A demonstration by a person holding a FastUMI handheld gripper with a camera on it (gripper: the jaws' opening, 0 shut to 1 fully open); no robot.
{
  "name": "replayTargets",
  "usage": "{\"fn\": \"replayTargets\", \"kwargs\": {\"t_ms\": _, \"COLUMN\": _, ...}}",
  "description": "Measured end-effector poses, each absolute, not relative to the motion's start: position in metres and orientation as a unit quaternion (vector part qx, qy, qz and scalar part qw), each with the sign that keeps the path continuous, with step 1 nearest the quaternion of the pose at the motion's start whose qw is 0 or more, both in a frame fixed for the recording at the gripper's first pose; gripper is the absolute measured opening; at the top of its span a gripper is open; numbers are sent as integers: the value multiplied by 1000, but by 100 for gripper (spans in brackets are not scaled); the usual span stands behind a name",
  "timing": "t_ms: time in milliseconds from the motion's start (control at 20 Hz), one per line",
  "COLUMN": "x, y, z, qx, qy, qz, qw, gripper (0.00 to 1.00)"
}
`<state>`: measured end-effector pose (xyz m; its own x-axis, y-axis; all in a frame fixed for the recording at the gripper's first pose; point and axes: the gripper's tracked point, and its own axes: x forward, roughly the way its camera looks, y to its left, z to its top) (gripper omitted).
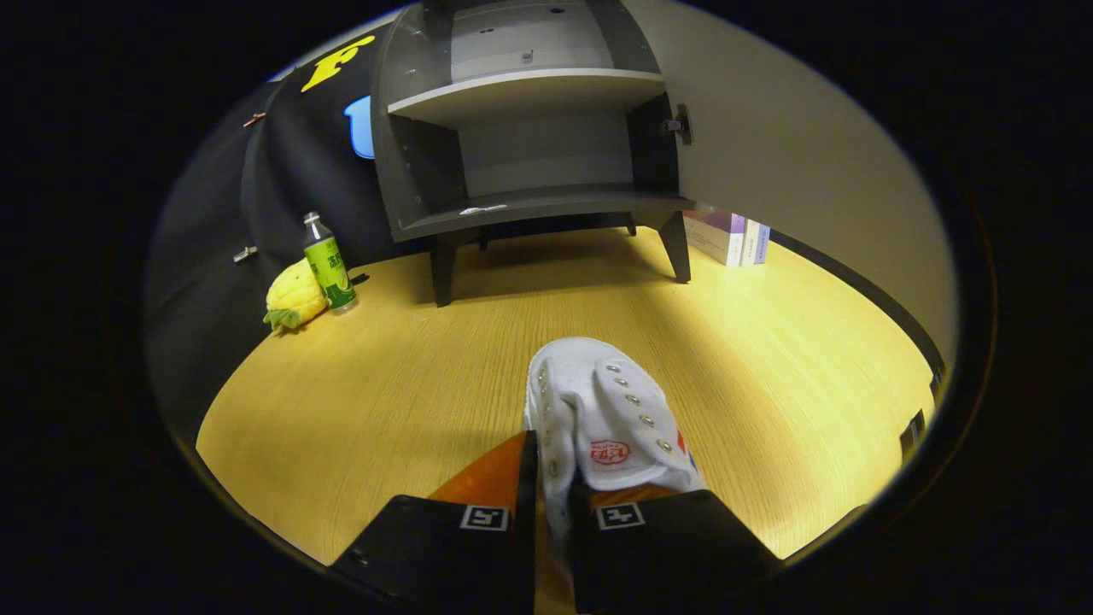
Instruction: Open the shoe cabinet door, grab the shoes and put them into the shoe cabinet, then close the shoe cabinet door.
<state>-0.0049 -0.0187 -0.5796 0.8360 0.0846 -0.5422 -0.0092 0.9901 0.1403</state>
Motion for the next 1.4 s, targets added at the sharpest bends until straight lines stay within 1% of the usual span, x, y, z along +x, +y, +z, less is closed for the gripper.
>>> {"fn": "replayTargets", "kwargs": {"t_ms": 50, "x": 1, "y": -16, "z": -579, "qx": 59, "qy": 284, "qz": 27, "qw": 957, "gripper": 9}}
{"fn": "replayTargets", "kwargs": {"t_ms": 100, "x": -3, "y": -17, "z": -573, "qx": 50, "qy": 288, "qz": 33, "qw": 956, "gripper": 9}}
{"fn": "replayTargets", "kwargs": {"t_ms": 150, "x": -1, "y": -19, "z": -568, "qx": 47, "qy": 285, "qz": 33, "qw": 957, "gripper": 7}}
{"fn": "replayTargets", "kwargs": {"t_ms": 250, "x": 4, "y": -23, "z": -558, "qx": 55, "qy": 287, "qz": 30, "qw": 956, "gripper": 6}}
{"fn": "replayTargets", "kwargs": {"t_ms": 400, "x": 10, "y": -33, "z": -523, "qx": 53, "qy": 272, "qz": 25, "qw": 960, "gripper": 6}}
{"fn": "replayTargets", "kwargs": {"t_ms": 850, "x": 34, "y": -28, "z": -366, "qx": 36, "qy": 233, "qz": 43, "qw": 971, "gripper": 6}}
{"fn": "replayTargets", "kwargs": {"t_ms": 1150, "x": 78, "y": -18, "z": -254, "qx": 36, "qy": 178, "qz": 45, "qw": 982, "gripper": 6}}
{"fn": "replayTargets", "kwargs": {"t_ms": 1400, "x": 133, "y": -12, "z": -198, "qx": 40, "qy": 155, "qz": 43, "qw": 986, "gripper": 6}}
